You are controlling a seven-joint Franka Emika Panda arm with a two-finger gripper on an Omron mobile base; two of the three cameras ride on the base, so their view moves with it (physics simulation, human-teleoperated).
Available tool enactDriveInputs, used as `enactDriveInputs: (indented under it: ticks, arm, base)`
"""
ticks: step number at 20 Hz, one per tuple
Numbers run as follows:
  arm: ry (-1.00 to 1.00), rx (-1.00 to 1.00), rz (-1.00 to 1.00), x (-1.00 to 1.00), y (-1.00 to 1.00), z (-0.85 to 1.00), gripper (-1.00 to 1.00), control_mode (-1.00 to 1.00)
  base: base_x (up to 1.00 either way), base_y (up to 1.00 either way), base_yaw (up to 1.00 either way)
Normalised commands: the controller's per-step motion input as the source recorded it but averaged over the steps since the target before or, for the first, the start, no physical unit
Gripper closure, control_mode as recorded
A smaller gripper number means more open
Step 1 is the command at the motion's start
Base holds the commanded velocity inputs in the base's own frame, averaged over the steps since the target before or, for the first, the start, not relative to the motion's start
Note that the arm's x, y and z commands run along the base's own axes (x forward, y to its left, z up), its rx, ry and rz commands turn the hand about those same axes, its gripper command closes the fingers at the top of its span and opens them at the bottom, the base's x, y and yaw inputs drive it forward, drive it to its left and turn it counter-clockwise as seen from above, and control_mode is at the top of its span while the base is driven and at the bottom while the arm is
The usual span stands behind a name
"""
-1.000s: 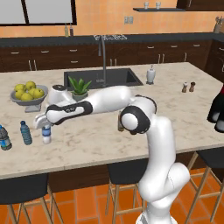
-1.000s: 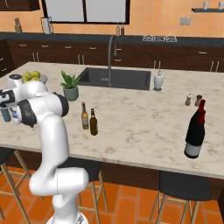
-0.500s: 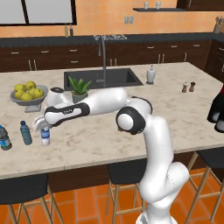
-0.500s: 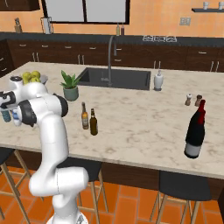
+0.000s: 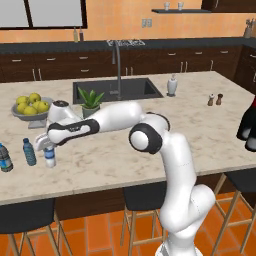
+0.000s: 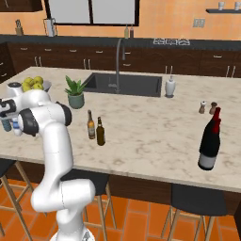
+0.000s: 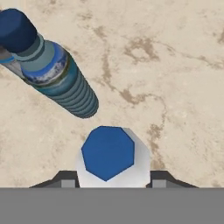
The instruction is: Move the plastic bottles in the middle to the plastics group, and the glass bottles in the middle to the glass group.
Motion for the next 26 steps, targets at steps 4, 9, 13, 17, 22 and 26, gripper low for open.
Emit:
enactDriveInputs:
  ticks: [4, 9, 13, 17, 22, 26]
  arm:
    - [0.00, 0.00, 0.00, 0.00, 0.05, -0.01, 1.00, -1.00]
    - [0.00, 0.00, 0.00, 0.00, 0.01, -0.01, -1.00, -1.00]
    - [0.00, 0.00, 0.00, 0.00, 0.00, 0.00, -1.00, -1.00]
    - [-0.01, 0.00, 0.00, 0.00, 0.00, 0.00, -1.00, -1.00]
    - [-0.01, 0.00, 0.00, 0.00, 0.00, 0.00, -1.00, -1.00]
    - [-0.03, 0.00, 0.00, -0.21, -0.04, 0.29, -1.00, -1.00]
  base:
    - [0.00, 0.00, 0.00]
    - [0.00, 0.00, 0.00]
    - [0.00, 0.00, 0.00]
    - [0.00, 0.00, 0.00]
    - [0.00, 0.00, 0.00]
    - [0.00, 0.00, 0.00]
